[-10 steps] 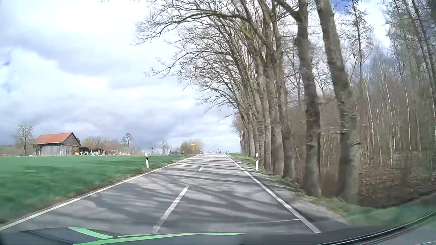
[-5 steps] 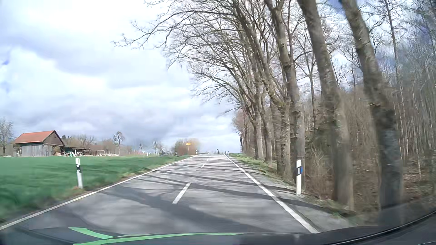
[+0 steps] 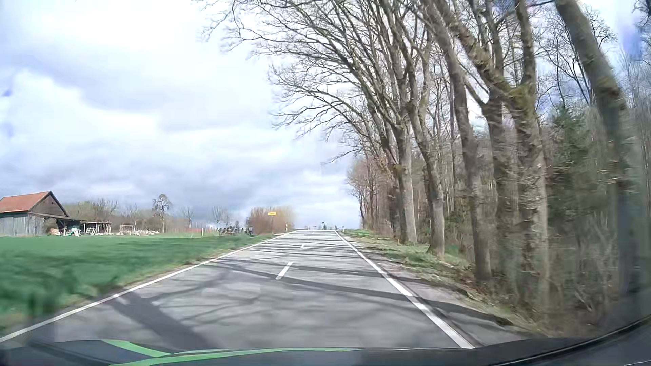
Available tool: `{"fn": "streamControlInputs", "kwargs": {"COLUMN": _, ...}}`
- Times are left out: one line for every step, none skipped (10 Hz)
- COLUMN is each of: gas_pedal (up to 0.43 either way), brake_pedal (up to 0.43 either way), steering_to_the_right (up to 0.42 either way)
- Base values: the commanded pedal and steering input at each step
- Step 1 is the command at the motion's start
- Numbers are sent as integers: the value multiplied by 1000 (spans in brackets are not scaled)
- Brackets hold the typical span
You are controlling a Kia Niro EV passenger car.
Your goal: Follow the waypoints while adhering to traffic rules and regulations
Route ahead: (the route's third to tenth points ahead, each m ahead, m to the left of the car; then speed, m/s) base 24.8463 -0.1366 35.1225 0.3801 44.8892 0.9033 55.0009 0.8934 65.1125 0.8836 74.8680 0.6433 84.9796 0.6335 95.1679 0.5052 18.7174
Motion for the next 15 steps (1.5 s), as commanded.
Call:
{"fn": "streamControlInputs", "kwargs": {"gas_pedal": 331, "brake_pedal": 0, "steering_to_the_right": 0}}
{"fn": "streamControlInputs", "kwargs": {"gas_pedal": 331, "brake_pedal": 0, "steering_to_the_right": 0}}
{"fn": "streamControlInputs", "kwargs": {"gas_pedal": 331, "brake_pedal": 0, "steering_to_the_right": 0}}
{"fn": "streamControlInputs", "kwargs": {"gas_pedal": 331, "brake_pedal": 0, "steering_to_the_right": 0}}
{"fn": "streamControlInputs", "kwargs": {"gas_pedal": 331, "brake_pedal": 0, "steering_to_the_right": 0}}
{"fn": "streamControlInputs", "kwargs": {"gas_pedal": 331, "brake_pedal": 0, "steering_to_the_right": 0}}
{"fn": "streamControlInputs", "kwargs": {"gas_pedal": 331, "brake_pedal": 0, "steering_to_the_right": 0}}
{"fn": "streamControlInputs", "kwargs": {"gas_pedal": 331, "brake_pedal": 0, "steering_to_the_right": 0}}
{"fn": "streamControlInputs", "kwargs": {"gas_pedal": 331, "brake_pedal": 0, "steering_to_the_right": 0}}
{"fn": "streamControlInputs", "kwargs": {"gas_pedal": 331, "brake_pedal": 0, "steering_to_the_right": 0}}
{"fn": "streamControlInputs", "kwargs": {"gas_pedal": 331, "brake_pedal": 0, "steering_to_the_right": 0}}
{"fn": "streamControlInputs", "kwargs": {"gas_pedal": 331, "brake_pedal": 0, "steering_to_the_right": 0}}
{"fn": "streamControlInputs", "kwargs": {"gas_pedal": 331, "brake_pedal": 0, "steering_to_the_right": 0}}
{"fn": "streamControlInputs", "kwargs": {"gas_pedal": 331, "brake_pedal": 0, "steering_to_the_right": 0}}
{"fn": "streamControlInputs", "kwargs": {"gas_pedal": 331, "brake_pedal": 0, "steering_to_the_right": 0}}
